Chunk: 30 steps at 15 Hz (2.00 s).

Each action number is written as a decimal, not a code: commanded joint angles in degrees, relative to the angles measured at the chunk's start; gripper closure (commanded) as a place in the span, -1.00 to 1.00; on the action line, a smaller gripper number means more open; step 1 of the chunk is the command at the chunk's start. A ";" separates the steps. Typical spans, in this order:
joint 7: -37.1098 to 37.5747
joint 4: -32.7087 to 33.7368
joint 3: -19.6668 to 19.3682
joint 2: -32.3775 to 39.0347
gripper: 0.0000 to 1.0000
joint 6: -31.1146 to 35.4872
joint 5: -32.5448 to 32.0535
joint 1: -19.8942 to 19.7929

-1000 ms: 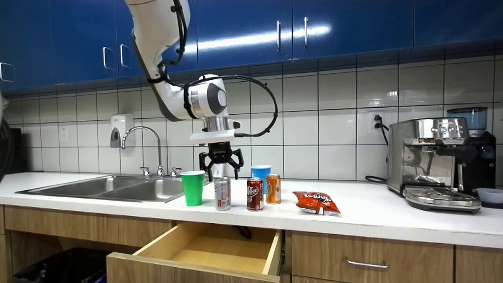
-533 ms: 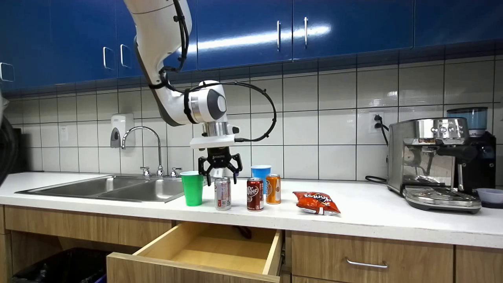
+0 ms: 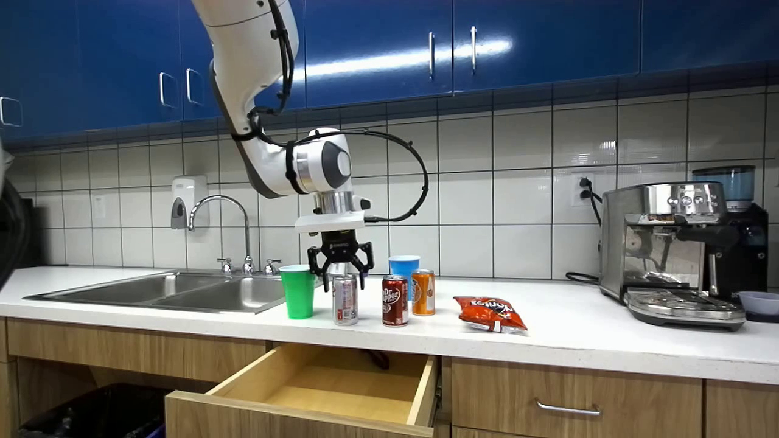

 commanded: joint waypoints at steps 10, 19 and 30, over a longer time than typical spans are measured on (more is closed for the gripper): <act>-2.33 0.88 0.60 -0.85 0.23 -1.93 0.50 -1.19; -6.76 -2.53 1.38 -5.56 0.23 -1.44 1.93 -1.83; -11.83 -9.12 3.08 -10.27 0.23 -1.04 1.67 -0.48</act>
